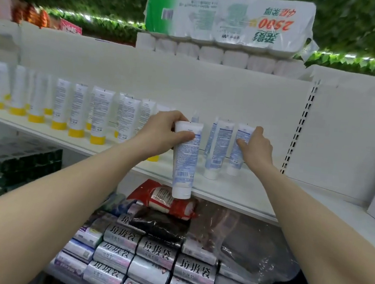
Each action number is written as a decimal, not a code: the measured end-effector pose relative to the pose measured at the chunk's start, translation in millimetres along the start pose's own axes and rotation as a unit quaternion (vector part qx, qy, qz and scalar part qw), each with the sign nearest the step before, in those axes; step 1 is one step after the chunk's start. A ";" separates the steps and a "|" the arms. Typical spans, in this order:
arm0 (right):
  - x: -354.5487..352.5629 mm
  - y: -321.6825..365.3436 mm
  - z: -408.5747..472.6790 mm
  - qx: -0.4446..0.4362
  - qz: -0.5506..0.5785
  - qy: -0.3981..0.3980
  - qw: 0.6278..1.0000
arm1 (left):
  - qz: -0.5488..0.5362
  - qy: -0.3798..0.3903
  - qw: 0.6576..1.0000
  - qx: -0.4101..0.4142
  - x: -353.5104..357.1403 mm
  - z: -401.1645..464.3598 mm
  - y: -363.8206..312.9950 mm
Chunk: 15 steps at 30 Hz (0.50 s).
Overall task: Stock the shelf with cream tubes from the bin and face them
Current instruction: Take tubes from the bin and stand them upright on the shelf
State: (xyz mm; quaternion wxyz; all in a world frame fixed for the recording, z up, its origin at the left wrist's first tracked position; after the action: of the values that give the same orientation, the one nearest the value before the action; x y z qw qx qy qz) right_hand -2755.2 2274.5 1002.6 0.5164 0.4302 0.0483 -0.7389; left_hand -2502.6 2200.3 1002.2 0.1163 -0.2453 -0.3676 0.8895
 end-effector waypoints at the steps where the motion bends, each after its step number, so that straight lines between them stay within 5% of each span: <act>1: 0.7 -0.4 1.4 0.000 0.000 0.004 1.000 | -0.001 0.003 1.000 0.000 1.4 0.7 0.1; 7: -4.3 -8.1 2.7 -0.020 0.000 0.024 1.000 | 0.004 0.004 1.000 0.010 9.2 -0.3 -4.7; 15: -71.9 -6.5 -17.4 -0.138 -0.086 -0.068 0.984 | 0.021 -0.021 0.998 0.055 31.8 8.5 -43.8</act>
State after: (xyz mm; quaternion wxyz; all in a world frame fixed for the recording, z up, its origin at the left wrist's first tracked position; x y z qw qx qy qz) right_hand -2743.3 2338.3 1038.6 0.5072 0.2978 0.1514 -0.7945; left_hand -2533.0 2238.3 1027.4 0.1034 -0.2270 -0.3153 0.9156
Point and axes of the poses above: each hand's wrist, its own z-axis towards the middle knuckle, its own x-axis out of the palm, y = z × x, the point moved 4 cm from there along z, towards the middle knuckle, and after that the axes turned 7 degrees about -z, right-handed, at the moved point
